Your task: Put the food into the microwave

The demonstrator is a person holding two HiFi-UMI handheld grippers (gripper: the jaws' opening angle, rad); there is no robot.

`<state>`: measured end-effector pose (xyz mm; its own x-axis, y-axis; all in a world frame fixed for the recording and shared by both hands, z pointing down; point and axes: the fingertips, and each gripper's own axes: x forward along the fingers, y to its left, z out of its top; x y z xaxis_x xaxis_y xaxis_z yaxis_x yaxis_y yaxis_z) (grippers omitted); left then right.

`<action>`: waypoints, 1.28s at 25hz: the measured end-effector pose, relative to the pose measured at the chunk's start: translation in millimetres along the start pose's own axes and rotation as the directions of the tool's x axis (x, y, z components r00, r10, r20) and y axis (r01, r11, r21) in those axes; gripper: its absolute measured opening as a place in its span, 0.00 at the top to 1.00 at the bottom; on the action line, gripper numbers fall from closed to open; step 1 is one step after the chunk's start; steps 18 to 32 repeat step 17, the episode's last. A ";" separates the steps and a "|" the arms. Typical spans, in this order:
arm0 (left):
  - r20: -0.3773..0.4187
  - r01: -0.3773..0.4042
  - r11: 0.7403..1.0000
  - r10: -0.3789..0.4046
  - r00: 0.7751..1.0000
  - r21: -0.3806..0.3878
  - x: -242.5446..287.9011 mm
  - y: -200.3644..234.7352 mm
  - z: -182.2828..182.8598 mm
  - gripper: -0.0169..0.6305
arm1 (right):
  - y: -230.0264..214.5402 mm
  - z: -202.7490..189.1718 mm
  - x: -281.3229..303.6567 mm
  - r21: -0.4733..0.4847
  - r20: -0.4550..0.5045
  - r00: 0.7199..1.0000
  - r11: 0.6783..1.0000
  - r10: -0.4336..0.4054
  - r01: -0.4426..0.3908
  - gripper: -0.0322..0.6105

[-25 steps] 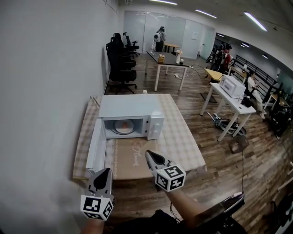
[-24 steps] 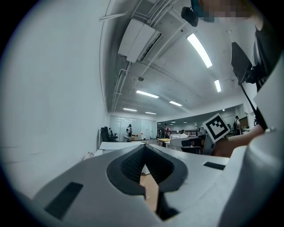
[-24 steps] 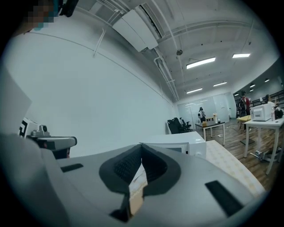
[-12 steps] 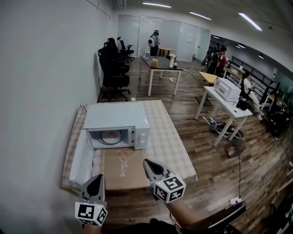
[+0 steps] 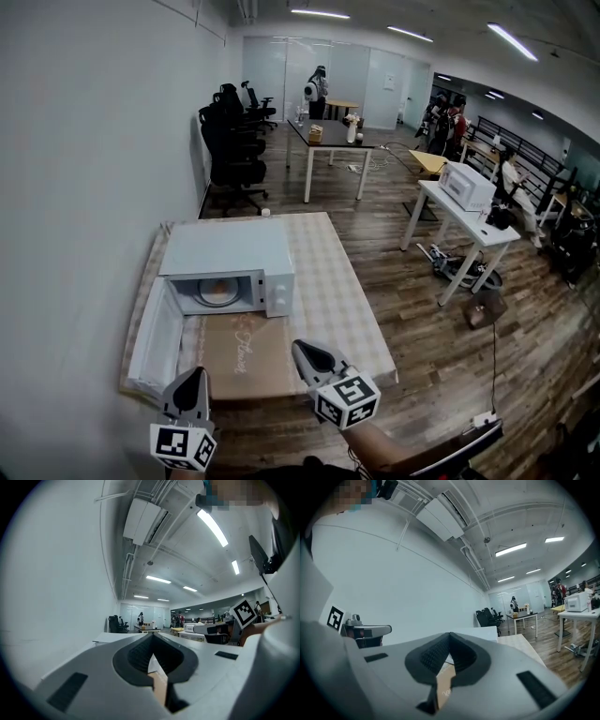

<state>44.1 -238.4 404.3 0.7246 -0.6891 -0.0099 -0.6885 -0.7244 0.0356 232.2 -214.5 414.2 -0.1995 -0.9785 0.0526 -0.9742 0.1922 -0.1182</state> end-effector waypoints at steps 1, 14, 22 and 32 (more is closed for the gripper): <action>-0.003 -0.002 1.000 0.002 1.000 0.003 1.9 -1.5 0.0 0.96 | -2.0 0.3 -0.9 0.001 0.001 1.000 1.000 0.002 -0.002 0.94; -0.017 -0.031 0.999 0.032 0.999 0.042 -4.5 -10.9 3.2 0.96 | -13.8 -1.6 -14.0 0.019 0.006 1.000 1.000 0.002 -0.002 0.94; -0.021 -0.036 0.998 0.037 0.999 0.054 -4.5 -14.7 3.1 0.96 | -17.0 -2.5 -16.2 0.028 0.001 1.000 1.000 0.003 -0.003 0.94; -0.021 -0.036 0.998 0.037 0.999 0.054 -4.5 -14.7 3.1 0.96 | -17.0 -2.5 -16.2 0.028 0.001 1.000 1.000 0.003 -0.003 0.94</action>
